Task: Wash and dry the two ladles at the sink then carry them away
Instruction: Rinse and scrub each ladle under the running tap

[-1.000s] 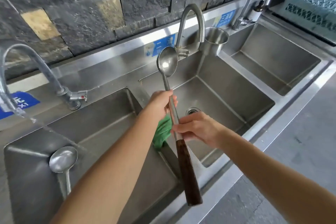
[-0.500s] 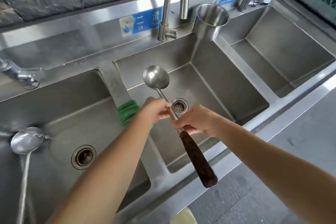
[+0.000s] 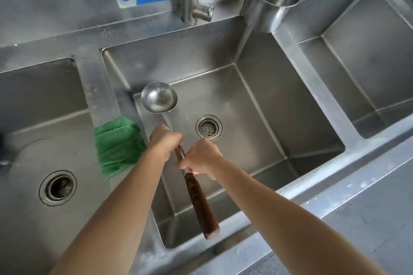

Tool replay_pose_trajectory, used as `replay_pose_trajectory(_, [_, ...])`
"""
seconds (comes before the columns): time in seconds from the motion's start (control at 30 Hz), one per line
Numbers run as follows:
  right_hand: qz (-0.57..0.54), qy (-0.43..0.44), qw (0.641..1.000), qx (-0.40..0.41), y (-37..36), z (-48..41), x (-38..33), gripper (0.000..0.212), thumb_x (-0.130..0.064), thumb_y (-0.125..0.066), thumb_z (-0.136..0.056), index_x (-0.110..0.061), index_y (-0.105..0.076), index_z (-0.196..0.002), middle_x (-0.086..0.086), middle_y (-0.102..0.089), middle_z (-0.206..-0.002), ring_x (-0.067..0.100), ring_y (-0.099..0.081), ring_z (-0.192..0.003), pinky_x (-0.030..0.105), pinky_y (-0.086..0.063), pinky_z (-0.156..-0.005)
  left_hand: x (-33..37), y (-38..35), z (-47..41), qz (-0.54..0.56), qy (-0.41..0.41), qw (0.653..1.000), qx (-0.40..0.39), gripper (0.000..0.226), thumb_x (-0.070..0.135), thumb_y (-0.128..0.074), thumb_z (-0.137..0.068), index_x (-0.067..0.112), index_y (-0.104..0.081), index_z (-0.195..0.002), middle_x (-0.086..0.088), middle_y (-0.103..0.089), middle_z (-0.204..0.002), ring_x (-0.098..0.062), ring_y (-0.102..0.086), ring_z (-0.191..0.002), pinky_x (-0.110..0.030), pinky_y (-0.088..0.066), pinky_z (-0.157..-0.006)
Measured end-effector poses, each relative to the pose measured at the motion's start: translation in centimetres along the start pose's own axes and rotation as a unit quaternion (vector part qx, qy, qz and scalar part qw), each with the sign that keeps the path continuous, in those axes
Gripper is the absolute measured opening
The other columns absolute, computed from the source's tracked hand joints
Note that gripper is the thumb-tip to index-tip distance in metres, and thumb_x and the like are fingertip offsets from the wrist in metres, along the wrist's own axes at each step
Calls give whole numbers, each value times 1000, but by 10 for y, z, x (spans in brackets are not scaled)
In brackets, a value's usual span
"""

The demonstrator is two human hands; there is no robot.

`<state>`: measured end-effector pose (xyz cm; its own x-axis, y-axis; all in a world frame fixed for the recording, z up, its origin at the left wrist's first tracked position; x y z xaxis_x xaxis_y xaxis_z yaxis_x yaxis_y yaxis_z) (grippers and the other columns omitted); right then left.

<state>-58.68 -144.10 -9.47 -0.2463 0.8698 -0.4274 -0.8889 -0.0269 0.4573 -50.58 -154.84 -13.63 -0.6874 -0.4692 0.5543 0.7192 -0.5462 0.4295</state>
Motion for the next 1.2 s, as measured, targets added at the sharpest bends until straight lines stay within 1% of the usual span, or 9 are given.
replay_pose_trajectory(0.13, [9, -1, 1000, -2, -12, -18, 6, 17, -26, -86, -68, -12, -77, -69, 0, -73, -63, 16, -70, -68, 29, -60, -69, -5, -4, -6, -39, 4, 999, 6, 28, 3, -67, -68, 0, -65, -96, -15, -68, -89, -28, -60, -71, -22, -37, -46])
replay_pose_trajectory(0.33, [19, 6, 1000, -18, -31, -38, -1, 26, -22, -85, -69, -8, -78, -90, 10, -78, -89, 25, -75, -90, 39, -64, -83, -9, 2, -22, -72, 19, 997, 22, 36, 1, -60, -78, 1, -58, -114, -18, -64, -111, -31, -61, -89, -26, -39, -50])
replay_pose_trajectory(0.5, [47, 25, 997, -52, -47, -44, -5, 20, -23, -80, -66, -6, -81, -76, 11, -80, -81, 27, -76, -91, 42, -63, -85, -12, 4, -26, -124, 17, 991, 39, 32, 3, -59, -82, 1, -59, -114, -18, -64, -110, -30, -59, -85, -27, -45, -64])
replay_pose_trajectory(0.63, [83, 52, 991, -89, -58, -48, -11, 27, -26, -70, -64, -5, -81, -78, 13, -80, -84, 30, -77, -91, 43, -63, -88, -7, 4, -17, -163, 0, 986, 26, 20, 5, -57, -86, 3, -58, -106, -17, -65, -113, -34, -63, -104, -27, -42, -69])
replay_pose_trajectory(0.7, [111, 69, 987, -90, -60, -45, -15, 41, -33, -59, -61, -4, -75, -85, 12, -79, -91, 30, -75, -97, 38, -60, -89, -2, 5, -10, -173, -6, 985, 5, 11, 8, -54, -87, 6, -53, -98, -16, -64, -109, -31, -63, -89, -26, -44, -61])
replay_pose_trajectory(0.8, [154, 86, 981, -76, -57, -39, -21, 31, -30, -53, -92, -8, -67, -109, 16, -72, -114, 35, -66, -112, 38, -52, -88, 15, 12, -1, -158, -19, 987, -7, 8, 11, -49, -89, 6, -49, -94, -13, -57, -101, -20, -51, -65, -26, -40, -44])
replay_pose_trajectory(0.97, [209, 153, 966, -6, -37, -27, -53, 39, -27, -40, -100, -8, -59, -128, 20, -65, -125, 43, -61, -114, 35, -36, -76, 54, 42, 23, -145, -166, 975, 14, 41, 29, -48, -98, 7, -53, -133, -15, -65, -122, -32, -61, -112, -38, -48, -95])
replay_pose_trajectory(1.07, [216, 195, 956, 43, -19, -4, -92, 32, -15, -44, -96, -5, -62, -120, 21, -68, -117, 43, -62, -109, 34, -35, -75, 68, 76, 43, -146, -252, 953, 84, 38, 29, -51, -99, 8, -59, -129, -14, -68, -121, -32, -62, -113, -38, -49, -95])
replay_pose_trajectory(1.2, [169, 254, 948, 95, -15, 27, -142, 36, -15, -47, -95, -14, -56, -129, 16, -66, -120, 42, -65, -109, 39, -46, -79, 71, 135, 62, -182, -272, 933, 151, 38, 35, -47, -100, 17, -61, -131, -13, -68, -122, -34, -61, -113, -38, -48, -91])
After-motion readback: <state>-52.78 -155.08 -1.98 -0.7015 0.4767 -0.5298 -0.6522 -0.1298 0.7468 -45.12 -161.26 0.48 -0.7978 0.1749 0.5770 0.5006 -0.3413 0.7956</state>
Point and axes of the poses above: each hand's wrist, its own z-axis away from the middle knuckle, its own y-axis out of the back of the hand, x = y × z, the point moved 4 cm from there along -z, towards the middle knuckle
